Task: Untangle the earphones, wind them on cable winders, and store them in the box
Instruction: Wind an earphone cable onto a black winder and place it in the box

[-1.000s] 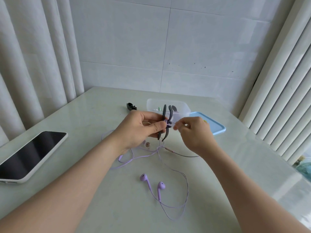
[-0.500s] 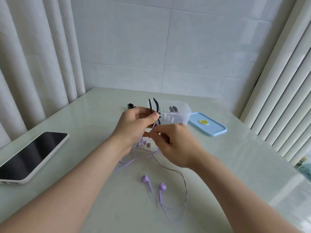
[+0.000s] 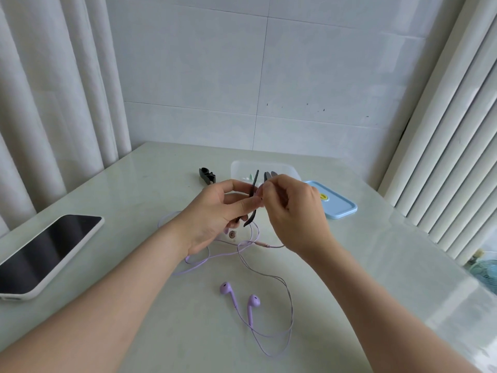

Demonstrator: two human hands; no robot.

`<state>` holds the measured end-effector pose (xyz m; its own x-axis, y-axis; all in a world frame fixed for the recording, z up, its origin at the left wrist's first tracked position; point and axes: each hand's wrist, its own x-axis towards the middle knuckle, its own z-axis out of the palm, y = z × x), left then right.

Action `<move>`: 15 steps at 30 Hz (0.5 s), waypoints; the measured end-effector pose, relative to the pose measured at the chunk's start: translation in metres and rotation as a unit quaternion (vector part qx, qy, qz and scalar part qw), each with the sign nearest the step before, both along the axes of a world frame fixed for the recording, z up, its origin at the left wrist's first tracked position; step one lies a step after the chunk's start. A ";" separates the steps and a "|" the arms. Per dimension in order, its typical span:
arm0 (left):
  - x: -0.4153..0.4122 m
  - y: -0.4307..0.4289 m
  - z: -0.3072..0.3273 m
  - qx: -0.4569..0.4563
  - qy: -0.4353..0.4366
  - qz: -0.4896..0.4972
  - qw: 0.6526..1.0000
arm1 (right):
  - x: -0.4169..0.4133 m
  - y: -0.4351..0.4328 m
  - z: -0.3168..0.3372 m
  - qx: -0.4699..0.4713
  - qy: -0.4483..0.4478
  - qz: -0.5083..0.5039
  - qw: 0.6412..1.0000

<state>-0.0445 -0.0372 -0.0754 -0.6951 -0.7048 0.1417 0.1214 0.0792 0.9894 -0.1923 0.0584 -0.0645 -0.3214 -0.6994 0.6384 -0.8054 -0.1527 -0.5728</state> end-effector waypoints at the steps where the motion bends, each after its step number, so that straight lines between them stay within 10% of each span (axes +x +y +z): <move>1: 0.000 -0.001 0.000 -0.014 -0.010 0.009 1.000 | 0.000 0.000 -0.001 -0.002 0.008 -0.020 1.000; 15: 0.000 -0.002 -0.006 -0.093 -0.050 -0.028 0.994 | -0.019 -0.003 0.001 -0.069 0.007 -0.055 0.996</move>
